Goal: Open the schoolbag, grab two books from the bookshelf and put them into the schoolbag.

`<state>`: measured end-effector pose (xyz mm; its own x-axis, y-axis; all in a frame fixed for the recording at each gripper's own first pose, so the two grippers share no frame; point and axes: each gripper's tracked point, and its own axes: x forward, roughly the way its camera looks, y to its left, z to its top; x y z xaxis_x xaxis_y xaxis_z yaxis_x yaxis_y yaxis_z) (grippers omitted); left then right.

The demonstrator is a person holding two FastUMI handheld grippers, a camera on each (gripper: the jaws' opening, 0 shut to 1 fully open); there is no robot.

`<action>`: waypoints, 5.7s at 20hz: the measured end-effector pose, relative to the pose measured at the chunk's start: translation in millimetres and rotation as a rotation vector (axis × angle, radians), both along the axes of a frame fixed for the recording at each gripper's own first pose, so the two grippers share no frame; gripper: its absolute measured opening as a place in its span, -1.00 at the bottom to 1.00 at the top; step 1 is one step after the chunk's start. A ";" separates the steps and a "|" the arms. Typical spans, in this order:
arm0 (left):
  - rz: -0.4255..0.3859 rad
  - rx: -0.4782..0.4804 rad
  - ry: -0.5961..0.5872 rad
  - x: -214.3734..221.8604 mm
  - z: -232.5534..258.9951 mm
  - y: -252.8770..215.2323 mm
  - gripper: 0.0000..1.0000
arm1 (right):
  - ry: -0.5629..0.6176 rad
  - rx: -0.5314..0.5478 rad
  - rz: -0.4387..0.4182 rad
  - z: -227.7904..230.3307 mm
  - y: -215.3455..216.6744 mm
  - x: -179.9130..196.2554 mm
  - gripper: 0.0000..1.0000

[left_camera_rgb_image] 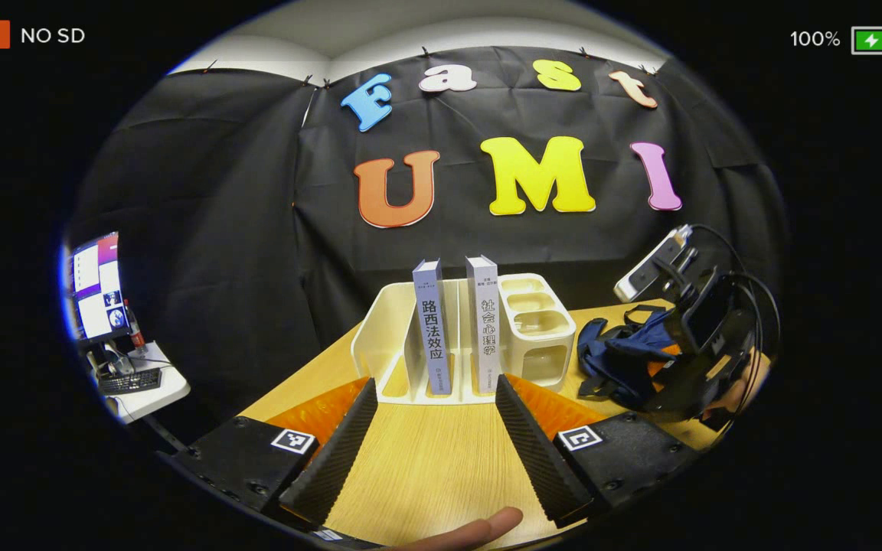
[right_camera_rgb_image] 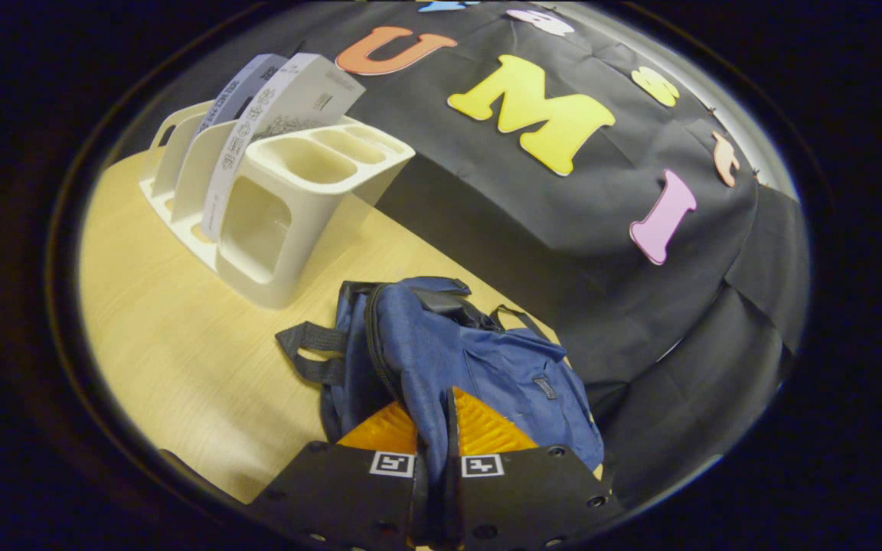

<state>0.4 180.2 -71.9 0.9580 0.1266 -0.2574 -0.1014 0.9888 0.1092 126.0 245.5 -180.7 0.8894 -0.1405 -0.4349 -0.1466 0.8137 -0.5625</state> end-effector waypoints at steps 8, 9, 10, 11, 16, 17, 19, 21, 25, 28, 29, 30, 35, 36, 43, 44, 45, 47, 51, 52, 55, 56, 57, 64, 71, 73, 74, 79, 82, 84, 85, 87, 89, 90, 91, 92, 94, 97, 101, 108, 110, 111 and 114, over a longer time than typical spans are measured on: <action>0.104 -0.085 0.016 16.7 -15.2 25.7 0.99 | -0.060 0.241 0.031 61.3 -52.0 16.8 -0.84; 0.133 -0.078 0.024 19.5 -18.2 34.2 0.99 | -0.079 0.231 0.029 69.1 -64.7 21.2 -0.84; 0.147 -0.082 0.037 22.3 -22.3 36.2 0.98 | -0.085 0.242 0.036 75.5 -71.4 23.6 -0.84; 0.155 -0.093 0.048 26.4 -24.8 37.4 0.99 | -0.077 0.274 0.043 78.6 -75.2 24.6 -0.84; 0.145 -0.095 0.046 47.4 -21.5 36.5 0.99 | -0.167 0.295 0.061 124.6 -103.3 39.6 -0.84; 0.146 -0.096 0.043 52.8 -20.2 35.3 0.99 | -0.192 0.300 0.068 135.5 -108.9 40.9 -0.84; 0.127 -0.109 0.033 64.4 -13.1 29.6 0.99 | -0.231 0.319 0.070 151.7 -120.1 42.6 -0.85; 0.109 -0.120 0.022 79.3 0.1 21.7 0.98 | -0.244 0.335 0.064 160.6 -133.3 45.3 -0.78; 0.054 -0.098 0.006 118.3 37.7 -1.5 0.98 | -0.235 0.406 0.057 166.6 -150.9 52.2 -0.85; -0.009 -0.050 -0.005 147.1 68.8 -21.5 0.97 | -0.222 0.433 0.066 168.1 -159.3 55.6 -0.85; -0.027 -0.053 -0.014 157.8 79.0 -28.0 0.97 | -0.218 0.441 0.072 168.8 -161.2 55.3 -0.85; -0.048 -0.072 -0.017 169.6 87.5 -37.0 0.96 | -0.222 0.456 0.077 170.9 -163.6 56.2 -0.85; -0.097 -0.135 0.048 219.6 107.6 -51.7 0.95 | -0.220 0.508 0.076 179.4 -180.8 61.6 -0.85; -0.107 -0.139 0.087 229.6 106.1 -53.4 0.95 | -0.214 0.527 0.079 178.8 -181.0 62.5 -0.85; -0.106 -0.123 0.401 285.4 62.4 -56.7 0.95 | -0.203 0.537 0.085 170.8 -191.0 57.2 -0.85; -0.102 -0.106 0.452 288.3 53.1 -53.9 0.95 | -0.202 0.537 0.087 169.7 -191.9 55.3 -0.85; -0.074 -0.096 0.486 292.1 45.7 -49.1 0.95 | -0.198 0.535 0.089 167.4 -191.2 52.7 -0.85; -0.074 -0.096 0.565 297.7 28.8 -50.1 0.88 | -0.196 0.526 0.088 166.6 -193.7 47.6 -0.85; -0.087 -0.092 0.659 307.1 2.0 -52.6 0.80 | -0.201 0.516 0.090 164.9 -196.7 39.5 -0.85; -0.080 -0.086 0.686 307.0 -4.9 -52.4 0.78 | -0.194 0.510 0.086 162.3 -197.5 38.7 -0.85; -0.049 -0.047 0.777 303.1 -24.2 -44.3 0.68 | -0.185 0.498 0.081 158.9 -198.9 38.3 -0.85; -0.036 -0.029 0.793 303.9 -27.8 -41.2 0.62 | -0.189 0.497 0.086 159.4 -197.9 39.0 -0.84; -0.023 -0.014 0.818 302.6 -31.7 -39.0 0.59 | -0.191 0.499 0.085 157.8 -198.5 39.1 -0.85; -0.067 -0.038 0.919 296.1 -48.2 -45.3 0.03 | -0.178 0.553 0.058 149.6 -199.7 39.3 -0.84; -0.012 -0.107 0.899 276.6 -36.1 -43.5 0.04 | -0.166 0.523 0.062 142.8 -195.7 36.1 -0.84; -0.041 -0.156 0.882 260.7 -27.2 -50.5 -0.03 | -0.160 0.526 0.055 141.2 -196.2 36.1 -0.85; -0.051 -0.166 0.880 251.7 -22.9 -51.9 -0.03 | -0.160 0.527 0.051 140.4 -196.5 36.9 -0.85; -0.047 -0.145 0.839 200.1 -0.4 -37.3 0.04 | -0.145 0.526 0.042 133.5 -196.3 35.5 -0.85; -0.065 -0.163 0.824 162.0 7.9 -33.2 -0.04 | -0.145 0.536 0.044 133.0 -193.8 36.5 -0.85; -0.097 -0.195 0.831 137.0 6.9 -36.4 -0.05 | -0.138 0.541 0.048 129.7 -189.7 39.1 -0.84; -0.110 -0.223 0.838 124.7 5.2 -39.9 -0.05 | -0.132 0.539 0.047 128.4 -188.3 39.3 -0.84; -0.132 -0.271 0.837 108.2 4.5 -45.0 -0.05 | -0.119 0.541 0.050 126.6 -182.2 41.1 -0.84; -0.146 -0.312 0.827 93.6 3.7 -48.8 -0.06 | -0.102 0.531 0.056 123.8 -176.6 43.8 -0.85; -0.158 -0.336 0.822 87.3 4.3 -51.7 -0.05 | -0.092 0.526 0.058 122.3 -174.4 45.2 -0.84; -0.168 -0.372 0.811 82.2 6.0 -55.5 -0.05 | -0.080 0.523 0.060 121.1 -170.9 46.8 -0.85; -0.169 -0.420 0.798 79.6 8.0 -60.4 -0.06 | -0.068 0.519 0.062 120.1 -168.2 48.1 -0.84; -0.186 -0.496 0.772 70.0 12.0 -72.5 -0.05 | -0.058 0.491 0.062 120.4 -165.9 50.8 -0.84; -0.230 -0.598 0.719 67.4 21.2 -92.4 -0.05 | -0.040 0.476 0.031 121.7 -169.8 54.1 -0.85; -0.270 -0.722 0.692 71.2 27.5 -118.0 0.02 | -0.030 0.487 0.013 129.0 -175.4 57.2 -0.85; -0.306 -0.956 0.613 94.0 14.3 -183.3 0.02 | -0.017 0.376 0.033 153.4 -171.4 70.7 -0.84; -0.301 -1.006 0.591 106.7 10.1 -200.4 -0.06 | -0.050 0.356 0.049 170.4 -169.2 70.5 -0.85; -0.289 -1.030 0.578 114.0 8.9 -208.6 -0.06 | -0.067 0.351 0.054 177.7 -167.1 71.9 -0.85; -0.251 -1.097 0.555 139.3 1.6 -231.7 -0.06 | -0.109 0.377 0.055 193.2 -163.8 72.2 -0.85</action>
